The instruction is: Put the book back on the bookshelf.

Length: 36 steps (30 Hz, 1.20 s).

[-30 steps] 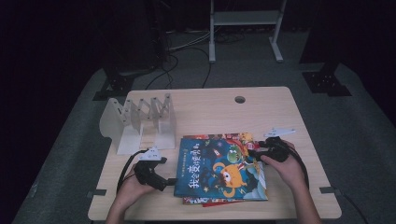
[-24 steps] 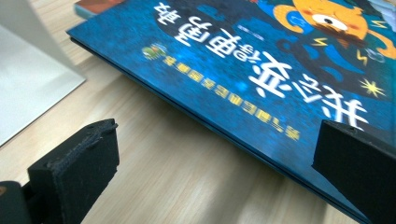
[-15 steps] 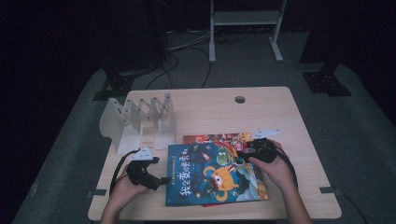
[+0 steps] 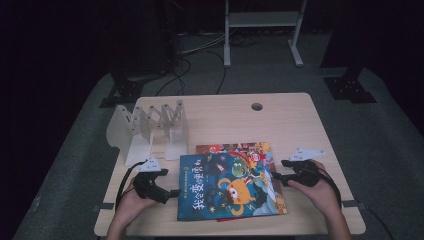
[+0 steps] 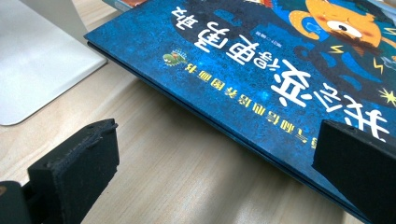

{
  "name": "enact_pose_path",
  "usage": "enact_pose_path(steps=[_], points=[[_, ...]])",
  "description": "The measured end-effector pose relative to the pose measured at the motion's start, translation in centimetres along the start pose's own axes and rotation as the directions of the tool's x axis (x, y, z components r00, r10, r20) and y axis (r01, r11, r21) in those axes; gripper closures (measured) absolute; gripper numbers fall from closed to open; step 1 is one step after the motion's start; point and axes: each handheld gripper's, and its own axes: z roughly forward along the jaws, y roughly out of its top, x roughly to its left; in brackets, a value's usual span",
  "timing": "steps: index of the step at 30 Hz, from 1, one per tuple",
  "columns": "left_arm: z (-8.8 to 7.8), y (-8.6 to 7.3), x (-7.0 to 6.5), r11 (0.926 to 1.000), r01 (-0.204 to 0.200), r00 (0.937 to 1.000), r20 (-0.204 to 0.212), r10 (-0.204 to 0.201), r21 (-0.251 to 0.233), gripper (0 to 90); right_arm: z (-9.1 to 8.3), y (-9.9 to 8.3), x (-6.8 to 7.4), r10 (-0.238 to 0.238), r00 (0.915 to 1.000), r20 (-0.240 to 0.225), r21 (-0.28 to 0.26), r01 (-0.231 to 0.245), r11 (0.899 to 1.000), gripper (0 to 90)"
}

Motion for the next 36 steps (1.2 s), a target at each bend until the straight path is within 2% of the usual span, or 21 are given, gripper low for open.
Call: enact_pose_path(steps=[7,12,23,32,36], points=[[0.1,-0.1,-0.1,0.9999,0.013,0.9999,0.006,-0.013,0.0,0.0,0.1,-1.1,0.8,-0.05,0.9969,-0.061,0.015,0.051,0.999,33.5],[0.2,-0.2,0.0,1.0,0.009,0.9999,0.007,-0.009,-0.002,0.0,0.1,-1.0,1.0,-0.065,0.9958,-0.065,0.014,0.066,0.998,35.2],[0.4,-0.5,0.4,0.9996,0.029,0.9995,0.01,-0.029,0.0,0.0,0.9,-0.3,2.3,-0.101,0.9905,-0.093,0.018,0.104,0.994,33.1],[0.2,-0.9,1.0,0.9979,0.065,0.9978,0.009,-0.065,-0.005,0.0,1.8,0.5,3.8,-0.144,0.9825,-0.119,0.015,0.146,0.989,32.1],[0.1,-1.2,1.2,0.9959,0.09,0.9957,0.023,-0.09,-0.009,0.0,2.1,0.8,4.2,-0.155,0.9794,-0.13,0.01,0.158,0.987,31.1]])
